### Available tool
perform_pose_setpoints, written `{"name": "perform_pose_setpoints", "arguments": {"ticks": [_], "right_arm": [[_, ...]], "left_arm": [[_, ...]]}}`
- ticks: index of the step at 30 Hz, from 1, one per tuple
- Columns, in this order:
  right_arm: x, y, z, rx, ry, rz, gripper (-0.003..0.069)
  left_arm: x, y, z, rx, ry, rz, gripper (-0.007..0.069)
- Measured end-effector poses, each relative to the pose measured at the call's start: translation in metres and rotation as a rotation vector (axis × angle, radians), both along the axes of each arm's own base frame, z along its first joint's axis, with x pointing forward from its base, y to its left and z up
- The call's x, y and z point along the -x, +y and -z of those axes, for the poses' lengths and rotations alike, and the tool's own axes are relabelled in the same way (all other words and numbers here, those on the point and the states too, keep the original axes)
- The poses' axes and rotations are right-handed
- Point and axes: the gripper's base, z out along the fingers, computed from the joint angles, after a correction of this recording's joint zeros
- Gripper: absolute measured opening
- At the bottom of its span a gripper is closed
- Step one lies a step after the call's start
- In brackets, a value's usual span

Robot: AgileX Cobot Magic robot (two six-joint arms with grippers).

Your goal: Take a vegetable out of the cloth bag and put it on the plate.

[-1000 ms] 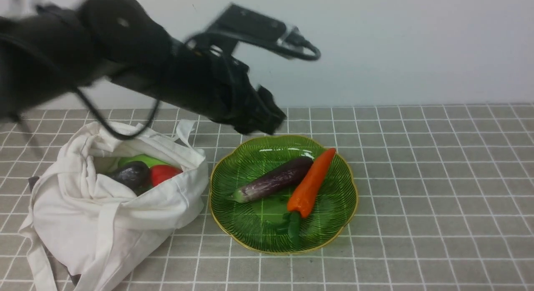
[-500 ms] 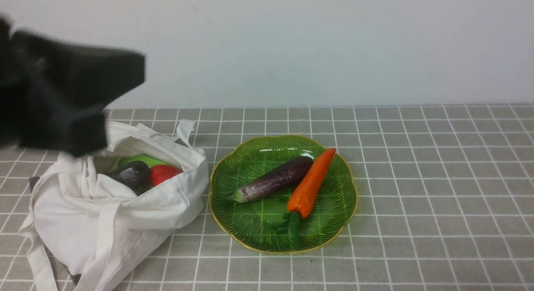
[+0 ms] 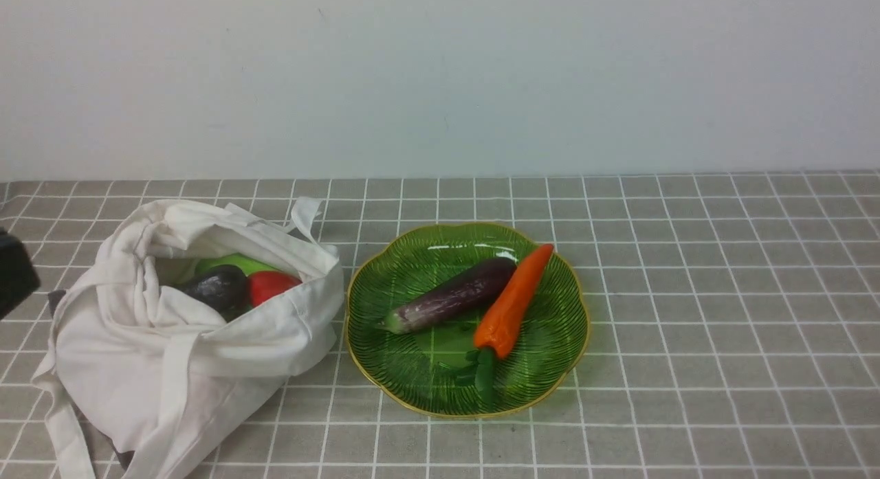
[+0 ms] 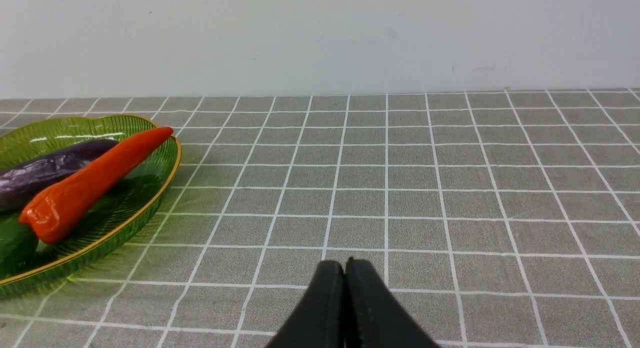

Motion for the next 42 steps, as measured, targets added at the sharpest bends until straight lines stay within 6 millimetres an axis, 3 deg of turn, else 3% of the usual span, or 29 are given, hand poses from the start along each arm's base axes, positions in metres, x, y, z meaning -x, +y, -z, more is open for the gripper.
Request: {"name": "perform_pose_setpoints", "arguments": {"ticks": [6, 10, 13, 17, 18, 19, 20, 24, 26, 42], "right_arm": [[0.000, 0.000, 0.000, 0.000, 0.000, 0.000, -0.0015], [0.000, 0.000, 0.000, 0.000, 0.000, 0.000, -0.0015], [0.000, 0.000, 0.000, 0.000, 0.000, 0.000, -0.0015], [0.000, 0.000, 0.000, 0.000, 0.000, 0.000, -0.0015], [0.000, 0.000, 0.000, 0.000, 0.000, 0.000, -0.0015], [0.000, 0.000, 0.000, 0.000, 0.000, 0.000, -0.0015], [0.000, 0.000, 0.000, 0.000, 0.000, 0.000, -0.0015], [0.000, 0.000, 0.000, 0.000, 0.000, 0.000, -0.0015], [0.000, 0.000, 0.000, 0.000, 0.000, 0.000, -0.0015], [0.000, 0.000, 0.000, 0.000, 0.000, 0.000, -0.0015]], "left_arm": [[0.008, 0.013, 0.004, -0.084, -0.073, -0.090, -0.0005], [0.012, 0.023, 0.026, -0.019, -0.034, -0.236, -0.0005], [0.006, 0.026, 0.073, -0.013, 0.004, -0.366, -0.0005], [-0.006, 0.028, 0.143, -0.155, 0.072, -0.453, -0.0005], [-0.007, 0.028, 0.147, -0.158, 0.081, -0.455, -0.0005], [-0.009, 0.028, 0.166, -0.192, 0.113, -0.464, -0.0005], [-0.009, 0.028, 0.168, -0.195, 0.116, -0.464, -0.0005], [-0.014, 0.029, 0.215, -0.248, 0.226, -0.477, -0.0005], [-0.014, 0.029, 0.222, -0.258, 0.247, -0.477, -0.0005], [-0.016, 0.029, 0.221, -0.242, 0.196, -0.487, -0.0005]]}}
